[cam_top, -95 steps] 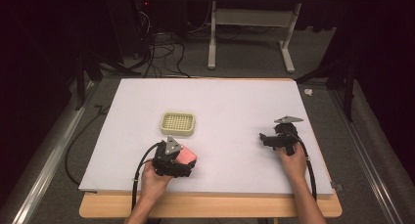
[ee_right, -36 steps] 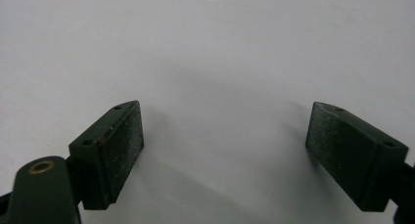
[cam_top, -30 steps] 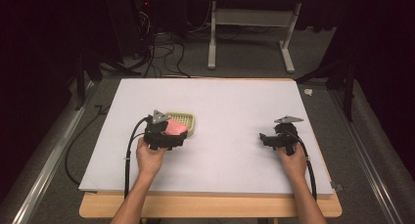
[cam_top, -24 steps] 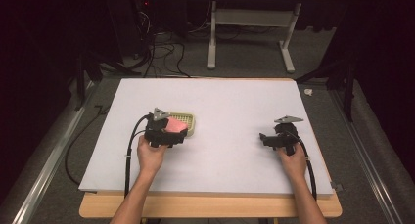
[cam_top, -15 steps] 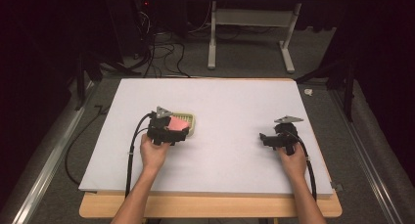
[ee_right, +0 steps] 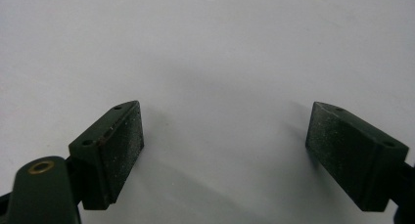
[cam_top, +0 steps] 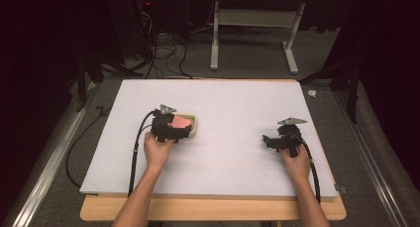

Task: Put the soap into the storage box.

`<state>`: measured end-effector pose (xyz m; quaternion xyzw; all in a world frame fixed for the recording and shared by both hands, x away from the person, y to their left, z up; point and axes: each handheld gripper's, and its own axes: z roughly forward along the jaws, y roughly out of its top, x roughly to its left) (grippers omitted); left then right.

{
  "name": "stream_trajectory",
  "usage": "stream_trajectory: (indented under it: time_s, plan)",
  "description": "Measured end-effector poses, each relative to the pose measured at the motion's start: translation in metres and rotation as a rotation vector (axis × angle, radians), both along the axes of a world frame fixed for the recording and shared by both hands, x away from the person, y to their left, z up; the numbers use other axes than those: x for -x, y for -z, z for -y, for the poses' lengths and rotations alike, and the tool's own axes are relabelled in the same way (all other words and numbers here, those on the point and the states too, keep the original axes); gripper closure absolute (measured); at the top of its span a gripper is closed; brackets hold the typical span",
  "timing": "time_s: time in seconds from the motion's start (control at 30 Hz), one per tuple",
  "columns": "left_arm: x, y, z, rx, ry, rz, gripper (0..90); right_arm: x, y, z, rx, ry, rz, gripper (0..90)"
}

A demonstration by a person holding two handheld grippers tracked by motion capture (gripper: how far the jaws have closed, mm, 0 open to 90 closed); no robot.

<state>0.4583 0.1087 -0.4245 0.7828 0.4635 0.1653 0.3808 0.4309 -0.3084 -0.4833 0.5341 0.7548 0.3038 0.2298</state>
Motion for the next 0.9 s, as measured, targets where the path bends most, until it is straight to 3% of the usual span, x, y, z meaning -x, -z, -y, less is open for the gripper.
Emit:
stream_trajectory:
  time_s: [0.17,0.57,0.9]
  plan:
    - [-0.008,0.003,0.004,0.005,-0.013,-0.012,13.9,0.000,0.000,0.000,0.000,0.000,0.000,14.6]
    - [-0.026,0.015,0.006,-0.035,-0.069,-0.064,13.9,0.000,0.000,0.000,0.001,-0.001,-0.001,14.7]
    - [-0.032,0.023,0.008,-0.039,-0.080,-0.087,13.9,0.000,0.000,0.000,0.003,-0.002,0.000,14.7]
